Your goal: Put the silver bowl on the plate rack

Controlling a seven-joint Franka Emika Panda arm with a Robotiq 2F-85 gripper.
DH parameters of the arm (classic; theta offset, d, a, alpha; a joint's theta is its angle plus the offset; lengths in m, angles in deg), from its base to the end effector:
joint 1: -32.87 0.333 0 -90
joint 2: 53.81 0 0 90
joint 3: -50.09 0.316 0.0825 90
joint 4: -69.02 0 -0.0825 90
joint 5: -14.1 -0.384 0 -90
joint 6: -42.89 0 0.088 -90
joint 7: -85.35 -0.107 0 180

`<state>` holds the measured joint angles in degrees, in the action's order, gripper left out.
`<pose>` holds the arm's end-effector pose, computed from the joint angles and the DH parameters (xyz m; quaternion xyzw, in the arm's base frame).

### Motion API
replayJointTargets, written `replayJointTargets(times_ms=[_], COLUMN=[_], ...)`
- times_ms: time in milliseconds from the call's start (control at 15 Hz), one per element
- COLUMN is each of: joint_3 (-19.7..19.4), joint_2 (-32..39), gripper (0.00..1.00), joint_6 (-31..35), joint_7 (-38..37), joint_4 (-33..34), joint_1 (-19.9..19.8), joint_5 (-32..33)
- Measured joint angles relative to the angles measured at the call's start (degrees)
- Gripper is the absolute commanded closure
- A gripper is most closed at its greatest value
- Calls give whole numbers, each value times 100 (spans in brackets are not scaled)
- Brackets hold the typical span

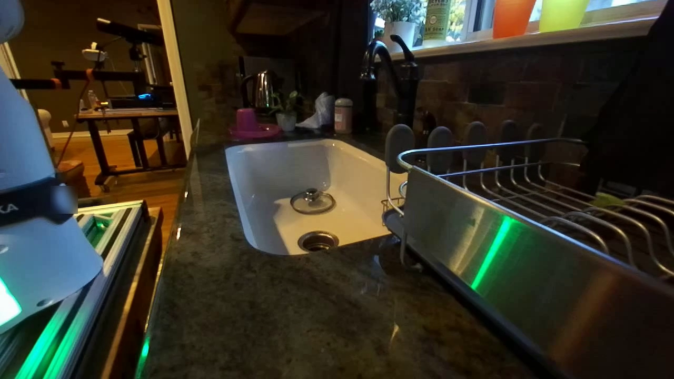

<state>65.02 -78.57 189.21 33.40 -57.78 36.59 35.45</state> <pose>0.4440 0.1777 0.6306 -0.8992 0.1497 -0.4094 0.0377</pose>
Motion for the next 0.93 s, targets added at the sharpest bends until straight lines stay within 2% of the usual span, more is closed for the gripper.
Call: replayJointTargets(times_ms=[200,333,400,600,733,933], joint_3=[-229,-185,-134,-3,46,-259], joint_2=[-433,-410,-380,-335,-326,-319], gripper=[93,93,98,98,98,98], joint_6=[0,0,0,-24,-78,-87], joint_7=[139,177,169,107,-52,-47], joint_4=[-99,-95,-95,-86,-70,-68], joint_1=[-657,-668,-657,-786,-1269,-2029], joint_5=[-23,-37,-38,10,244,520])
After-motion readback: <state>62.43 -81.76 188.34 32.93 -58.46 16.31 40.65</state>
